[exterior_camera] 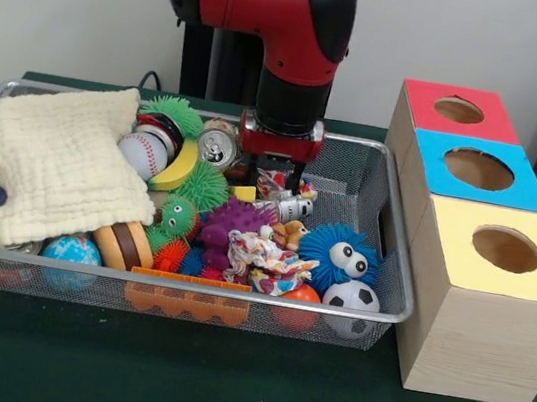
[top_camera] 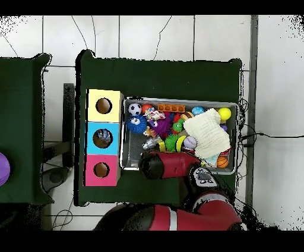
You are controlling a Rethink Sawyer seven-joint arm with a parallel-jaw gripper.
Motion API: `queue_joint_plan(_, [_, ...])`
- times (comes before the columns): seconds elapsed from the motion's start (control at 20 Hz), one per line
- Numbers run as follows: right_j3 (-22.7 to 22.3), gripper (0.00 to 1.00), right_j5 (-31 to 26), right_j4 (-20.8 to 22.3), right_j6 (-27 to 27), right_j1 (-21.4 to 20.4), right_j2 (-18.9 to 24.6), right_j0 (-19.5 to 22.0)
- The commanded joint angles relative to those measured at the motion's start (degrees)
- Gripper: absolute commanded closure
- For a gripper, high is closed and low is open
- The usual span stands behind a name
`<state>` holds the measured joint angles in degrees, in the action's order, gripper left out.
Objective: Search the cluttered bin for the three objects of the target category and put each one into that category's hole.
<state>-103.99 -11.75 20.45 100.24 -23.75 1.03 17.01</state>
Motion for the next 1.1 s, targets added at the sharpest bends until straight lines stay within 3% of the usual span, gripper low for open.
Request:
queue_joint_plan(0.05, [-4.1,0.00,16.3,7.9,5.4,-1.8,1.5,2.6])
queue_joint_plan(0.45, [-3.4,0.00,15.5,9.3,4.7,0.6,6.2,6.7])
queue_joint_plan(0.8, [-3.8,0.00,16.2,9.6,5.4,0.4,6.5,7.0])
queue_joint_plan(0.9, [-4.4,0.00,15.2,9.4,5.3,-1.1,6.8,7.4])
queue_joint_plan(1.1, [-10.1,0.00,5.7,7.6,2.2,-11.4,11.8,11.9])
